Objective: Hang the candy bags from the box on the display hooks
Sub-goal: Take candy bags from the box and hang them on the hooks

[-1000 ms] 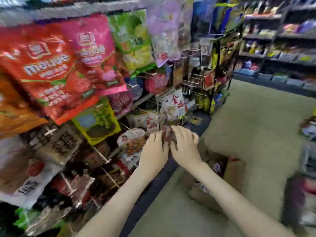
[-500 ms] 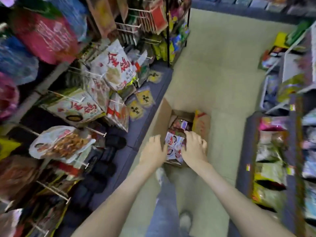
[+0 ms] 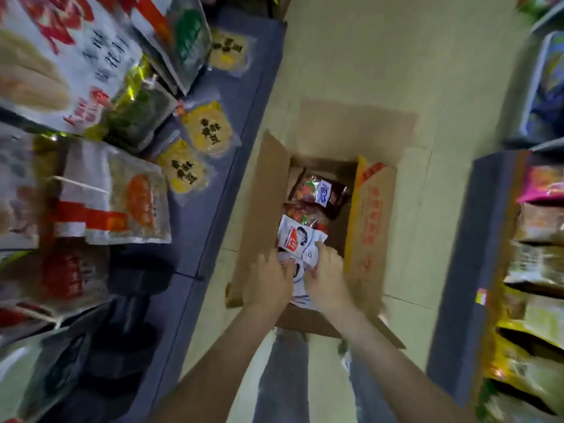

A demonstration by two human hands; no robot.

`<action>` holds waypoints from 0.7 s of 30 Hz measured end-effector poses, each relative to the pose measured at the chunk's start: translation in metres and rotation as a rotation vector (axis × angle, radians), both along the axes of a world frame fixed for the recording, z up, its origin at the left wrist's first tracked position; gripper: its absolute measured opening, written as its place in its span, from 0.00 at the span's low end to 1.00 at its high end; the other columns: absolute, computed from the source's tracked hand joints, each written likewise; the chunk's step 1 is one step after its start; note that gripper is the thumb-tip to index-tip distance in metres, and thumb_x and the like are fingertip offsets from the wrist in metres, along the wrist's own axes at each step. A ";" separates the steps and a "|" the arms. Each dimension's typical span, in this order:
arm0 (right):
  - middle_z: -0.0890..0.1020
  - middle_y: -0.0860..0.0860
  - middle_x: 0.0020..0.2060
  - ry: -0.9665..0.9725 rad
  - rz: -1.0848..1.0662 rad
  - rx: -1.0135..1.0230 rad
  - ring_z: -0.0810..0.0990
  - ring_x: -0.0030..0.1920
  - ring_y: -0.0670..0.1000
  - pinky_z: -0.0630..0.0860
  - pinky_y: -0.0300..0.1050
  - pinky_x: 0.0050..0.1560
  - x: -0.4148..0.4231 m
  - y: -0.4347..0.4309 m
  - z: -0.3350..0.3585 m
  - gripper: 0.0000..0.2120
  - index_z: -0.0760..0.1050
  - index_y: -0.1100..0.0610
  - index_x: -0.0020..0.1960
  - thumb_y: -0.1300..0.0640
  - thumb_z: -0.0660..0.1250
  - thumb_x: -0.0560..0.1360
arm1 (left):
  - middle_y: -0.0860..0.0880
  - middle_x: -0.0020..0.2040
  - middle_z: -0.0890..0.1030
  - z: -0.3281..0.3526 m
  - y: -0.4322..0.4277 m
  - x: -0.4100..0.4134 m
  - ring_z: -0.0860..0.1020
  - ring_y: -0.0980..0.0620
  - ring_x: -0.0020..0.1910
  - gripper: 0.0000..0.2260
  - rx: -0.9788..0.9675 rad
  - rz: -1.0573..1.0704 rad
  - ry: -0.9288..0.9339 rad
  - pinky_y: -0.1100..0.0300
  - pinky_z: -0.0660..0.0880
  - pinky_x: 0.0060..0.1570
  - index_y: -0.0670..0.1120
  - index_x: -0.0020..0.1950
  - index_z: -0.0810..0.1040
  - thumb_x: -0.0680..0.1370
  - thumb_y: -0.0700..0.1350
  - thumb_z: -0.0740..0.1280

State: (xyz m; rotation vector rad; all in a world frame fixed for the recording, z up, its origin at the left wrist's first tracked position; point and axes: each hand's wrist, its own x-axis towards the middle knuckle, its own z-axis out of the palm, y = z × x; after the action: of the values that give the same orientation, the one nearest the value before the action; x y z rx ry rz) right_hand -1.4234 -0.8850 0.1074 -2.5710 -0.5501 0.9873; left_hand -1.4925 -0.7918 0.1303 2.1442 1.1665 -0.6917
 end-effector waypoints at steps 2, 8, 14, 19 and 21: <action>0.76 0.63 0.57 0.024 -0.035 0.044 0.75 0.58 0.63 0.73 0.54 0.58 -0.014 -0.001 -0.052 0.22 0.69 0.68 0.65 0.58 0.61 0.75 | 0.47 0.64 0.73 -0.055 -0.008 0.006 0.73 0.47 0.62 0.19 0.015 0.014 -0.007 0.54 0.70 0.59 0.47 0.68 0.69 0.81 0.55 0.55; 0.63 0.62 0.70 0.312 -0.234 0.046 0.62 0.71 0.60 0.62 0.54 0.70 -0.022 -0.019 -0.176 0.34 0.55 0.65 0.74 0.56 0.66 0.75 | 0.44 0.62 0.74 -0.178 -0.042 -0.008 0.72 0.47 0.60 0.18 -0.098 0.093 -0.005 0.58 0.67 0.57 0.45 0.68 0.69 0.79 0.48 0.60; 0.53 0.57 0.75 0.400 -0.313 -0.084 0.52 0.75 0.58 0.58 0.52 0.72 -0.009 -0.048 -0.238 0.38 0.46 0.59 0.77 0.61 0.66 0.75 | 0.42 0.67 0.70 -0.226 -0.073 -0.015 0.70 0.43 0.65 0.22 -0.156 0.108 0.016 0.50 0.69 0.62 0.43 0.73 0.63 0.79 0.45 0.61; 0.44 0.53 0.77 0.329 -0.271 -0.239 0.43 0.76 0.56 0.54 0.55 0.73 -0.002 -0.070 -0.224 0.40 0.41 0.54 0.77 0.55 0.64 0.76 | 0.43 0.70 0.67 -0.225 -0.093 -0.003 0.67 0.43 0.69 0.25 -0.180 0.078 0.014 0.48 0.67 0.66 0.44 0.75 0.60 0.80 0.49 0.61; 0.40 0.51 0.76 0.271 -0.207 -0.286 0.37 0.76 0.53 0.49 0.57 0.73 0.004 -0.076 -0.212 0.41 0.39 0.50 0.77 0.52 0.63 0.76 | 0.45 0.69 0.68 -0.220 -0.098 0.009 0.67 0.45 0.68 0.24 -0.190 0.072 -0.012 0.50 0.67 0.65 0.45 0.74 0.61 0.80 0.50 0.61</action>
State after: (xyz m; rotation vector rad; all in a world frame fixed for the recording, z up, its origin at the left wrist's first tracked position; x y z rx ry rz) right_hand -1.4190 -0.9610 -0.1045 -2.6008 -0.0726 1.3928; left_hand -1.4836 -0.8898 -0.0901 1.9367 1.1192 -0.7267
